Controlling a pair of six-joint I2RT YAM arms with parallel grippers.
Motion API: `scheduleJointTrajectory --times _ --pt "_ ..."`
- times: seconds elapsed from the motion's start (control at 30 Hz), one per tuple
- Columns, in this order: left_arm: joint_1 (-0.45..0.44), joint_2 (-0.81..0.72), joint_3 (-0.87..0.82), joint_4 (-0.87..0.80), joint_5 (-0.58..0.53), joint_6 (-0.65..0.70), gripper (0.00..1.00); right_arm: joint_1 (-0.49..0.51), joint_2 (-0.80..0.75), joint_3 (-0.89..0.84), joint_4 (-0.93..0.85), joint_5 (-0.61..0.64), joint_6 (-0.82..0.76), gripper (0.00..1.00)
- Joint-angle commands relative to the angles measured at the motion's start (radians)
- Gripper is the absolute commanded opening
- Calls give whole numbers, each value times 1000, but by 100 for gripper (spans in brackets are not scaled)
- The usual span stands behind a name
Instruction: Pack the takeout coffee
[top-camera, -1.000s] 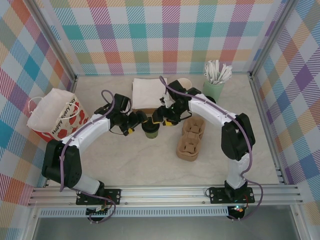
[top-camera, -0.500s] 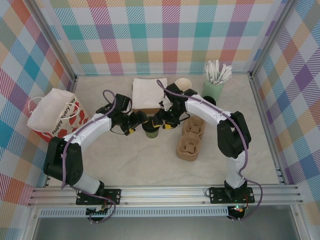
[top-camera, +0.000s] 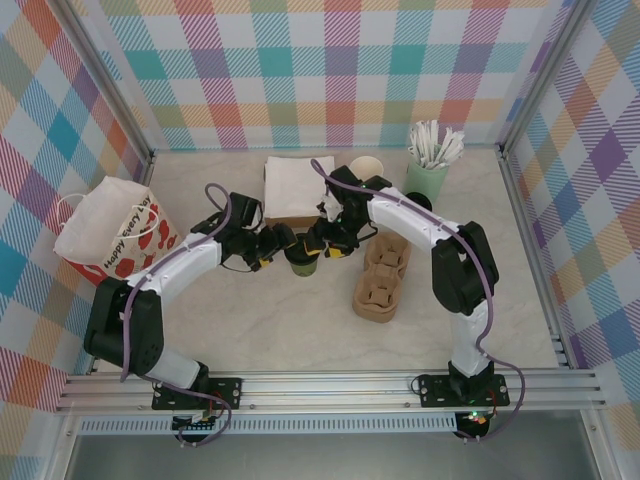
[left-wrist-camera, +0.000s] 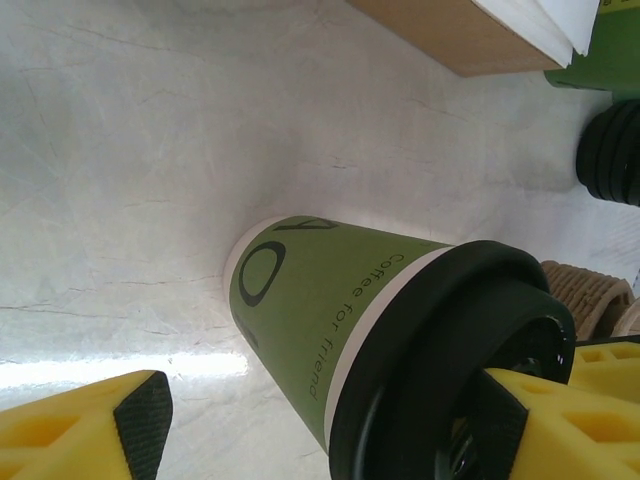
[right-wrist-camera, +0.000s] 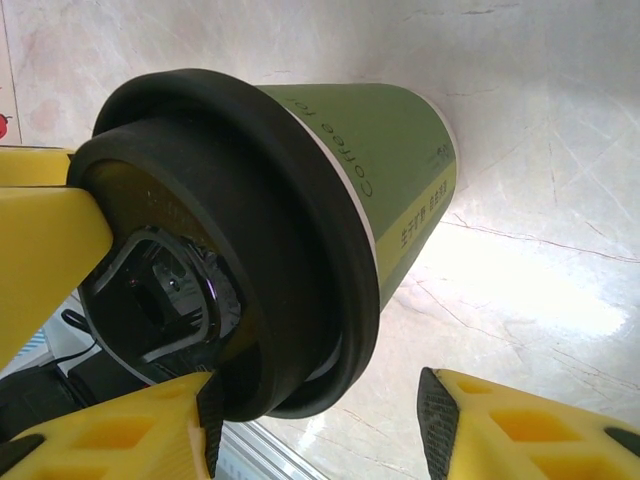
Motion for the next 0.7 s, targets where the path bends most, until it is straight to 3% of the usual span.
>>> scheduleJointTrajectory --times 0.0,0.27,0.53,0.67 --pt "8 30 -77 -104 -60 10 78 7 76 -39 -139 171 -26 54" --pt "8 -8 -46 -111 -38 6 79 11 30 -24 -107 182 -42 56" --pt "10 -37 111 -158 -20 12 89 12 -48 76 -53 144 -54 72" --pt "10 -77 160 -212 -79 24 92 18 -102 67 -39 154 -58 81"
